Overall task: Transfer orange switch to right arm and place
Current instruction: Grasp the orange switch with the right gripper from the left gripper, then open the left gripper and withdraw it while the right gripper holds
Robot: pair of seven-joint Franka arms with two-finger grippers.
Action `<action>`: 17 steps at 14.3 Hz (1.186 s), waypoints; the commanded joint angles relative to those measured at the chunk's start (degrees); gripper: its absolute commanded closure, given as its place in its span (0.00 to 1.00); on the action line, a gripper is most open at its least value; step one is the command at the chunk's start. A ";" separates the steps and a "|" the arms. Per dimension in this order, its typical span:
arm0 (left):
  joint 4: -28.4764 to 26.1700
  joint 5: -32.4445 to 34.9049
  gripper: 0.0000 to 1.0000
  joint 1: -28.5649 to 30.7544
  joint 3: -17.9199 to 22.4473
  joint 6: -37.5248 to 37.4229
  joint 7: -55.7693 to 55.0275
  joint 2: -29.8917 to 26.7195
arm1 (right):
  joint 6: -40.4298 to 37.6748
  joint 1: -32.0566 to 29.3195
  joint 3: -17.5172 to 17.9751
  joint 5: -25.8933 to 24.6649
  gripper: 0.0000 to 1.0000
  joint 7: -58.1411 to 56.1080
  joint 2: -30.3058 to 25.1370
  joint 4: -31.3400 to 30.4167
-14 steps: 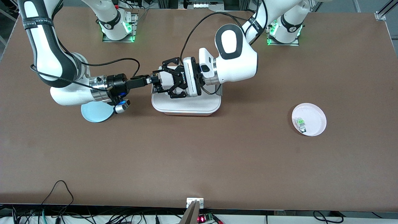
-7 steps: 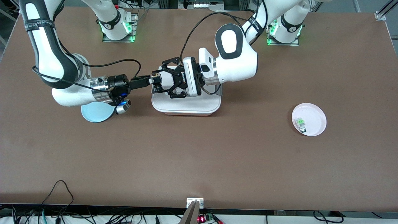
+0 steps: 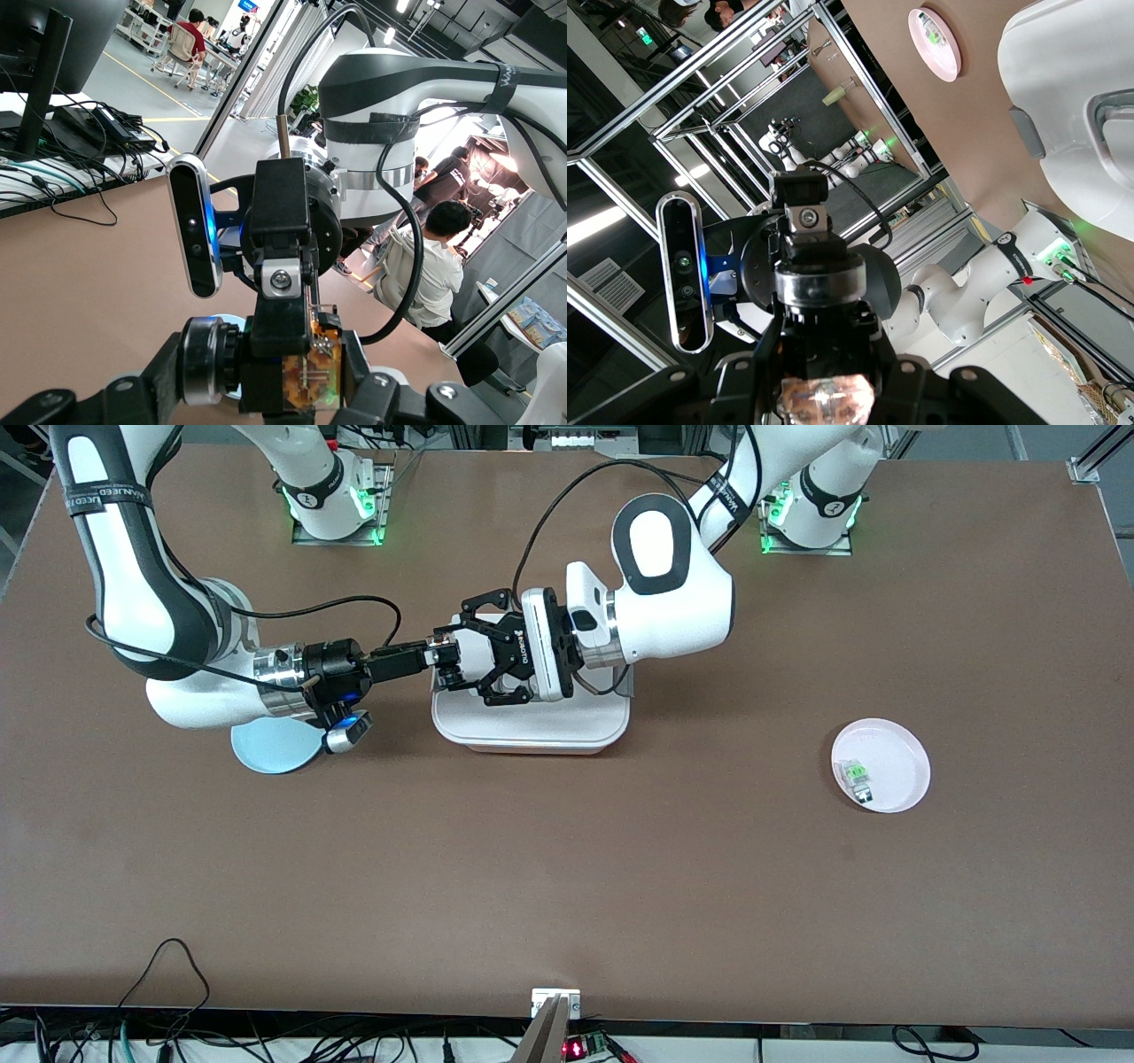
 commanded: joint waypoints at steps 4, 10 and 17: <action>1.47 -2.66 0.00 0.05 0.08 0.57 1.63 -0.08 | -0.23 0.30 -0.24 1.21 0.76 0.27 0.34 0.54; -0.64 -3.19 0.00 4.69 0.08 -6.51 1.37 -2.98 | 0.38 0.30 -0.32 0.26 0.77 0.62 -0.45 2.55; 0.41 11.71 0.00 16.11 0.60 -30.24 -4.14 -2.55 | 1.79 -1.28 -0.50 -19.13 0.77 0.63 -2.64 4.93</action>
